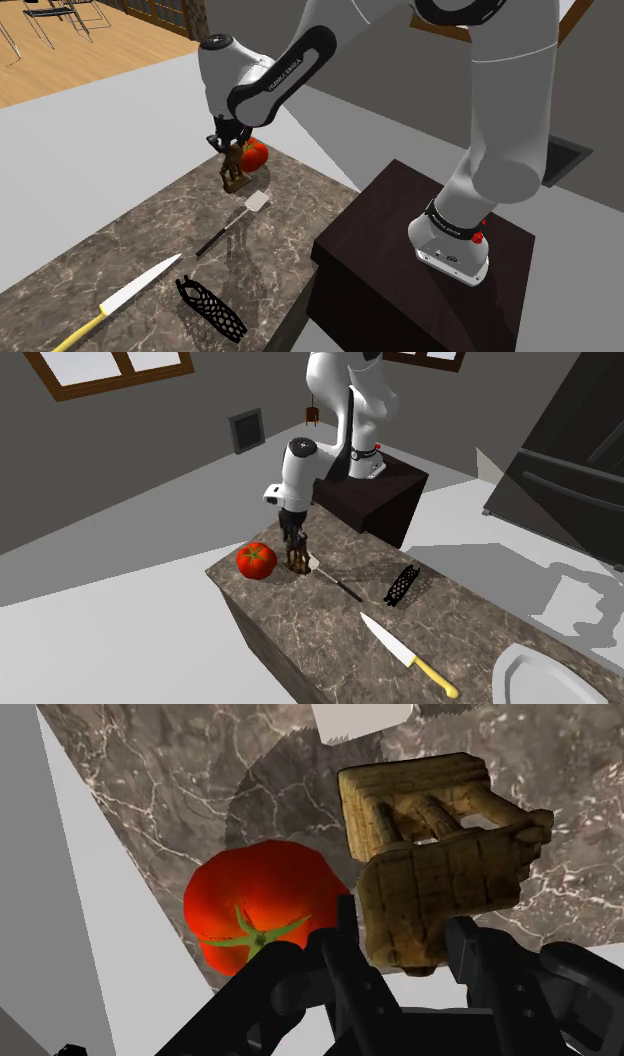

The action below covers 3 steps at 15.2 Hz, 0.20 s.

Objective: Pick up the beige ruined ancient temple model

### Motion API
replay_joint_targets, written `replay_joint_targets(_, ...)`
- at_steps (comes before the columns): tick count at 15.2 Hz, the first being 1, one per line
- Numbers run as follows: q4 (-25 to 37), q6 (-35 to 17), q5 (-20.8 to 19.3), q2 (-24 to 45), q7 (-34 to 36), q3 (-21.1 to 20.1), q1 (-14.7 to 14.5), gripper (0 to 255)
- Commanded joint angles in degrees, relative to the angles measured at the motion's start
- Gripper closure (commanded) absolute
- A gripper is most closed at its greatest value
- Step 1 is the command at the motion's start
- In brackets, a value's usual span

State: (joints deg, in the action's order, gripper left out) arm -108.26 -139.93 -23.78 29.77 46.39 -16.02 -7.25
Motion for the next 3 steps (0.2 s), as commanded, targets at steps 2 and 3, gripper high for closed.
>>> replay_joint_targets(2, -0.32, 1.03, 0.70, -1.42, -0.58, -0.48, 0.36, 255)
replay_joint_targets(3, -0.31, 1.03, 0.70, -1.42, -0.58, -0.48, 0.36, 255)
